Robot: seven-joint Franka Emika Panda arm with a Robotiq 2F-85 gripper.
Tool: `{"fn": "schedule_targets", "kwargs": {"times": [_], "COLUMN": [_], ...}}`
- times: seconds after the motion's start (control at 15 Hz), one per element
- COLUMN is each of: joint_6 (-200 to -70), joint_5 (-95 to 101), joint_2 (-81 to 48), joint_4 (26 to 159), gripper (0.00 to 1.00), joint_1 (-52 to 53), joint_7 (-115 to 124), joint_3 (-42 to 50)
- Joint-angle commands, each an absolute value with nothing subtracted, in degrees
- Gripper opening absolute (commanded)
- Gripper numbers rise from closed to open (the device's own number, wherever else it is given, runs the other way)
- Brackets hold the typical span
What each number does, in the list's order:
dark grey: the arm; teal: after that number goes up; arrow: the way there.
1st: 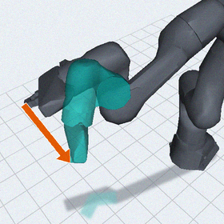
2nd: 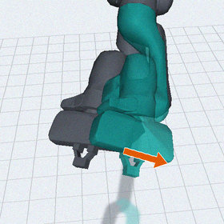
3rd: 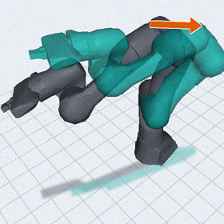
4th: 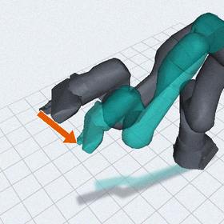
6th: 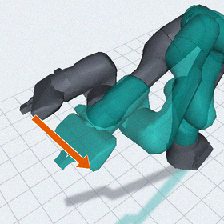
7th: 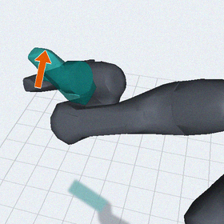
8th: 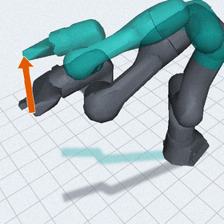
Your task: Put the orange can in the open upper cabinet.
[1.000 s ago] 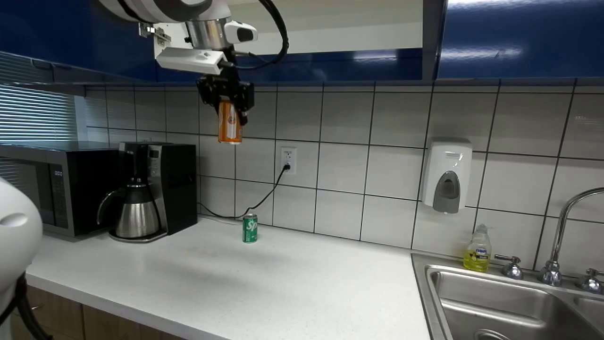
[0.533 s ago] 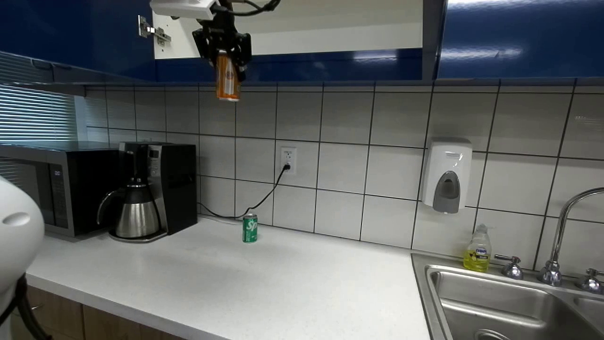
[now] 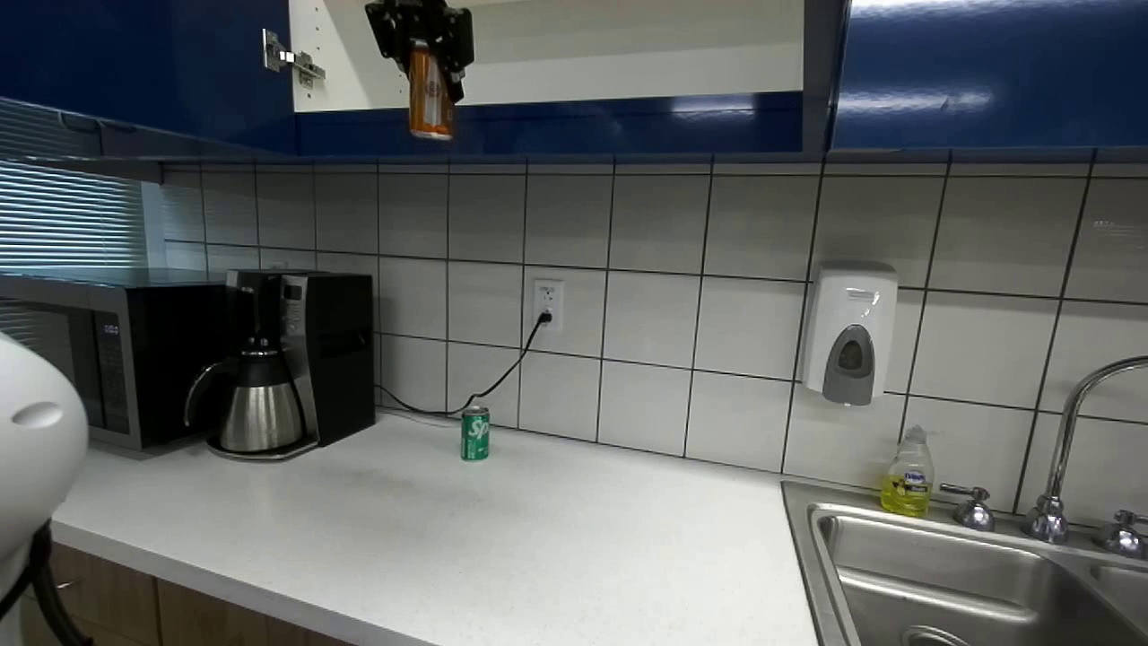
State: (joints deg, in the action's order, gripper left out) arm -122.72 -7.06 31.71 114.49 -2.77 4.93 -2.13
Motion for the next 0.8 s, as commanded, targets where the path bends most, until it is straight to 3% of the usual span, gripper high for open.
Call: {"fn": "schedule_targets", "kwargs": {"times": [0.0,0.73], "joint_6": [-119.4,-112.2], "joint_5": [-4.7,-0.9], "joint_2": [26.5,17.8], "joint_4": [105.6,89.9], "gripper": [0.39,0.39], "joint_1": [-3.2,-3.1], "joint_7": [9.4,16.1], "joint_3": [-3.3,-4.4]}}
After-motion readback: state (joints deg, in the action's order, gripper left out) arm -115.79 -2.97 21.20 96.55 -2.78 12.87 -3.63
